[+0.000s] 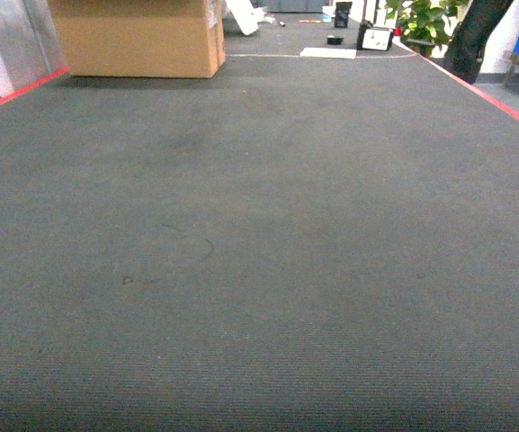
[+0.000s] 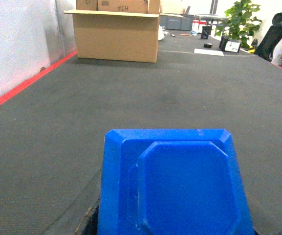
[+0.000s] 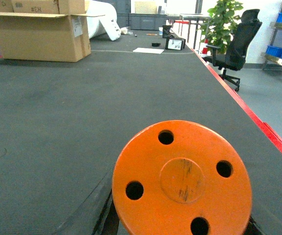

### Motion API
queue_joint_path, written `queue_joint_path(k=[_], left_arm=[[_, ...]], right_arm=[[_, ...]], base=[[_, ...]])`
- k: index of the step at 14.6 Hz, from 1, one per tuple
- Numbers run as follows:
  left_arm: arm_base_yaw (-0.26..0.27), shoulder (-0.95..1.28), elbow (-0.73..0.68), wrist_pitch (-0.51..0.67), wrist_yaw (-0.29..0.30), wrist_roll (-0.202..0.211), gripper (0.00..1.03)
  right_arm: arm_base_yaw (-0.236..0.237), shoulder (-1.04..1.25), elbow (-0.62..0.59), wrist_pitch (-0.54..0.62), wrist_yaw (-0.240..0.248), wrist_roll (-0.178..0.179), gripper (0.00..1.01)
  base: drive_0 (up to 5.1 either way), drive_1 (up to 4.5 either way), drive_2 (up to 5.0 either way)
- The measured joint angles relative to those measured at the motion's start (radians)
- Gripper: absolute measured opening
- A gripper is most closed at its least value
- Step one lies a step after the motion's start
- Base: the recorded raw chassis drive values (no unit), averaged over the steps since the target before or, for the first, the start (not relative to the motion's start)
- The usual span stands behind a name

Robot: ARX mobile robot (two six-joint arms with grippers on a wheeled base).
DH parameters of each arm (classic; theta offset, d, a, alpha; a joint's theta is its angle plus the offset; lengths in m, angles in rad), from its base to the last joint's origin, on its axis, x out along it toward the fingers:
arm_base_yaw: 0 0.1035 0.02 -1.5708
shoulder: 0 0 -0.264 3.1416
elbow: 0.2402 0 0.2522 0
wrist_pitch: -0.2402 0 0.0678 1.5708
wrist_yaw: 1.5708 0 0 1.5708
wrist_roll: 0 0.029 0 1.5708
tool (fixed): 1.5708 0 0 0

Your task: Sort blue parts and orange caps into right shelf containers

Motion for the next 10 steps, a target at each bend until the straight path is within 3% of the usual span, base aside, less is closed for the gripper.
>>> queue_joint_path(k=[5,6,7,10], left_arm=[[0.000,-0.095,0.000,-0.093,0.000,0.000,0.44],[0.000,-0.115,0.000,-0.123,0.000,0.000,0.44],[0.000,-0.235,0.001,-0.291,0.000,0.000,0.44],[0.000,-0.264,0.000,-0.286,0.000,0.002,0.44]], right_arm=[[0.000,-0.090,0.000,-0.094,0.000,0.000,0.45],[0.000,-0.136,0.001,-0.158,0.000,0.000,0.45],[0.000,-0.240,0.001,-0.285,0.001,0.000,0.45],[0.000,-0.262,0.001,-0.272,0.000,0.000,0.45]], base=[[0.0,0.00,0.0],[0.0,0.00,0.0],[0.0,0.00,0.0],[0.0,0.00,0.0]])
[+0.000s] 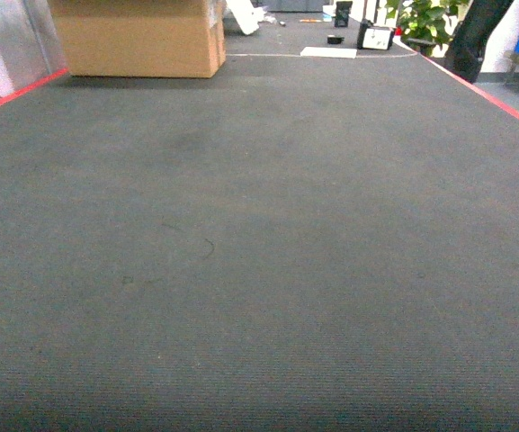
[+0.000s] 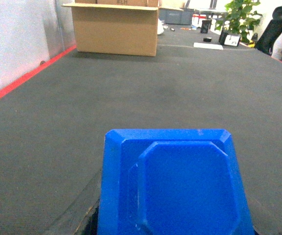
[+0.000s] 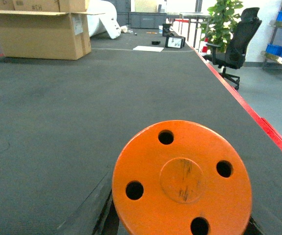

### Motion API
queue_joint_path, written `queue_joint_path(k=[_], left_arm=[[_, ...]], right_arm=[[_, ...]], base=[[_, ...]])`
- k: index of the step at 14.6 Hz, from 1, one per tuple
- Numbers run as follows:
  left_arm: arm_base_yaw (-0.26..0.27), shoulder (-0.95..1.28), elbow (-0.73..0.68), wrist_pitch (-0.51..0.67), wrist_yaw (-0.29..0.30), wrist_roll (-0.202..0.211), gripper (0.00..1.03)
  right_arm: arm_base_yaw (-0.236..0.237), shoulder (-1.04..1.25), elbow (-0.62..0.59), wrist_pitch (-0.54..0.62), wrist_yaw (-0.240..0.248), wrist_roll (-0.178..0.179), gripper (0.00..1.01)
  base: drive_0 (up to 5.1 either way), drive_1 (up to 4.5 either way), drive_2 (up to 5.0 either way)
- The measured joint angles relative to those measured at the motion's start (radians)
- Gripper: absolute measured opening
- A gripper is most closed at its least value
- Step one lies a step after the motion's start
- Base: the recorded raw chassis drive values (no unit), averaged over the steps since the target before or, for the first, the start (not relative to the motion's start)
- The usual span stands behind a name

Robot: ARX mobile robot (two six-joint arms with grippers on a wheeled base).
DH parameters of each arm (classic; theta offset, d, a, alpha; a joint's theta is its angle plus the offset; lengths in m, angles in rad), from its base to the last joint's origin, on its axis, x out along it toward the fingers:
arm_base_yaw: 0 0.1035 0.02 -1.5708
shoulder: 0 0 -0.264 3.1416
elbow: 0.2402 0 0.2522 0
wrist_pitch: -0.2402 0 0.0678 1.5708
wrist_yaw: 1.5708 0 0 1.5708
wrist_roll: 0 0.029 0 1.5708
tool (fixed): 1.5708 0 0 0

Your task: Sort blue parts and orange caps into right shelf containers

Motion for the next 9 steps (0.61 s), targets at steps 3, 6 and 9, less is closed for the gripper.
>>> queue_joint_path(k=[3,6,9], left_arm=[[0.000,-0.001,0.000,0.007,0.000,0.002,0.44],[0.000,-0.001,0.000,0.007,0.000,0.001,0.44],[0.000,-0.001,0.000,0.007,0.000,0.001,0.44]], right_arm=[[0.000,0.000,0.000,-0.003,0.000,0.000,0.45],[0.000,0.000,0.000,-0.003,0.000,0.000,0.45],[0.000,0.000,0.000,-0.003,0.000,0.000,0.45]], base=[[0.0,0.00,0.0],[0.0,0.00,0.0],[0.0,0.00,0.0]])
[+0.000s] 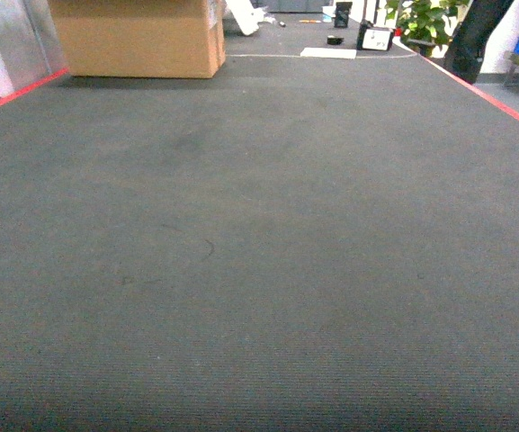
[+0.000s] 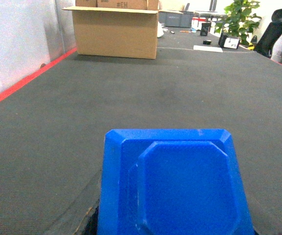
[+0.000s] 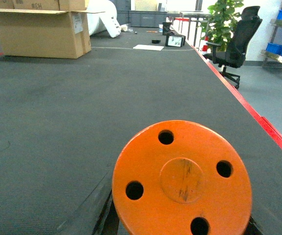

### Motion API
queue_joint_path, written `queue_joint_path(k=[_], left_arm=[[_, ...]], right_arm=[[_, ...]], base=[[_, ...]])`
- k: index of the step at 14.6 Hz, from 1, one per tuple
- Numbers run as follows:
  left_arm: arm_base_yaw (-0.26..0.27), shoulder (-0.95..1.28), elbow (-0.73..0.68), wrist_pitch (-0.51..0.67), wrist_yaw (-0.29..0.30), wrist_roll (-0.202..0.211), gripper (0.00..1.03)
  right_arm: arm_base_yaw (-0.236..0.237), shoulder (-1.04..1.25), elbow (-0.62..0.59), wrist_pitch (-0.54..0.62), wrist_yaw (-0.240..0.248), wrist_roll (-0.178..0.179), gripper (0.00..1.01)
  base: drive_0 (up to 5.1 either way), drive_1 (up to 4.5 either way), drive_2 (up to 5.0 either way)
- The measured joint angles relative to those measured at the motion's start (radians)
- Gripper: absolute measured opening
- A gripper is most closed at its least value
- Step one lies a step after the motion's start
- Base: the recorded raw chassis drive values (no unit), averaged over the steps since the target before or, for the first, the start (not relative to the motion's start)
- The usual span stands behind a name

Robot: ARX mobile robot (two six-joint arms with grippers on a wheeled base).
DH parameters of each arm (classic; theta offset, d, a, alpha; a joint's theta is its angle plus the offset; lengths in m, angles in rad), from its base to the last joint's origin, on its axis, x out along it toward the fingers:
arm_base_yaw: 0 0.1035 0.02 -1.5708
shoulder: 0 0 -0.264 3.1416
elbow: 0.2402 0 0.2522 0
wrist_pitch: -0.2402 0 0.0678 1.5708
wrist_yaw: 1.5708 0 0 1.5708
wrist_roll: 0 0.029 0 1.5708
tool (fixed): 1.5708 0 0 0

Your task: Sort blue parts and orange caps into right shelf containers

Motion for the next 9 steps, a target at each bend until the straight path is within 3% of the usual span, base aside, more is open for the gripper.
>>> queue_joint_path(k=[9], left_arm=[[0.001,0.000,0.000,0.000,0.000,0.000,0.44]], right_arm=[[0.000,0.000,0.000,0.000,0.000,0.000,0.45]], base=[[-1.5,-1.54,-1.5]])
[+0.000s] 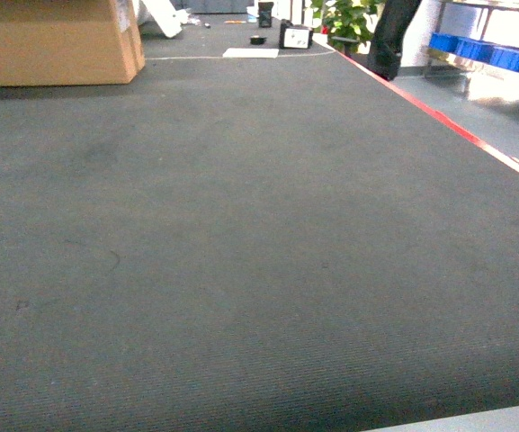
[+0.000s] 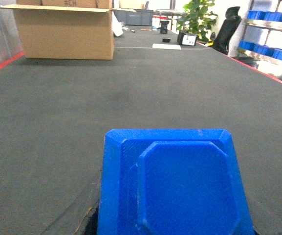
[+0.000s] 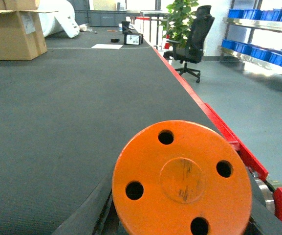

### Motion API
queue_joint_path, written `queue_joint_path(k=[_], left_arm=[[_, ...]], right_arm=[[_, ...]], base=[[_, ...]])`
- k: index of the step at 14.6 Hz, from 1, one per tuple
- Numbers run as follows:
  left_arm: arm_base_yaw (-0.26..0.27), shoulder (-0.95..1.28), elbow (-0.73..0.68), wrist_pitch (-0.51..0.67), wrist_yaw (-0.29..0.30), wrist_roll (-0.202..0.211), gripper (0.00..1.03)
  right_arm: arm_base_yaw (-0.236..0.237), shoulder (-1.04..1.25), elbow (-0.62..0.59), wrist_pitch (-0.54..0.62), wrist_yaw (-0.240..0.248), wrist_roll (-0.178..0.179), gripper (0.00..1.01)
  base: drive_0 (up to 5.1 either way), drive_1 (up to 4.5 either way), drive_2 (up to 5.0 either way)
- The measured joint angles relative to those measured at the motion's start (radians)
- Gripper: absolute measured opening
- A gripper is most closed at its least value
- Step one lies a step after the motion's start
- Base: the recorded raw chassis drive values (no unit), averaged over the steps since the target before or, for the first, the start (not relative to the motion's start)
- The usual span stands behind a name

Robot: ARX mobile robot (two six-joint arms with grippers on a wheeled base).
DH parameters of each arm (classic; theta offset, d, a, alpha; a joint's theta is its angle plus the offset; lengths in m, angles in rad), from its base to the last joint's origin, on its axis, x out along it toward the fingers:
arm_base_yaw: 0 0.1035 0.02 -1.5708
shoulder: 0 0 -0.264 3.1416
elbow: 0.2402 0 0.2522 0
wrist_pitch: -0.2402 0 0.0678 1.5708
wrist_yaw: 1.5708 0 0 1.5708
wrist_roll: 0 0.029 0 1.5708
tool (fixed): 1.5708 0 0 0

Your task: Sort blue parts and orange caps into right shelf containers

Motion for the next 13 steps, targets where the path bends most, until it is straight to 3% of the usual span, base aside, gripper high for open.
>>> queue_joint_path(k=[13], left_arm=[[0.000,0.000,0.000,0.000,0.000,0.000,0.44]], right_arm=[[0.000,0.000,0.000,0.000,0.000,0.000,0.45]], base=[[-1.6,-1.56,-1.6]])
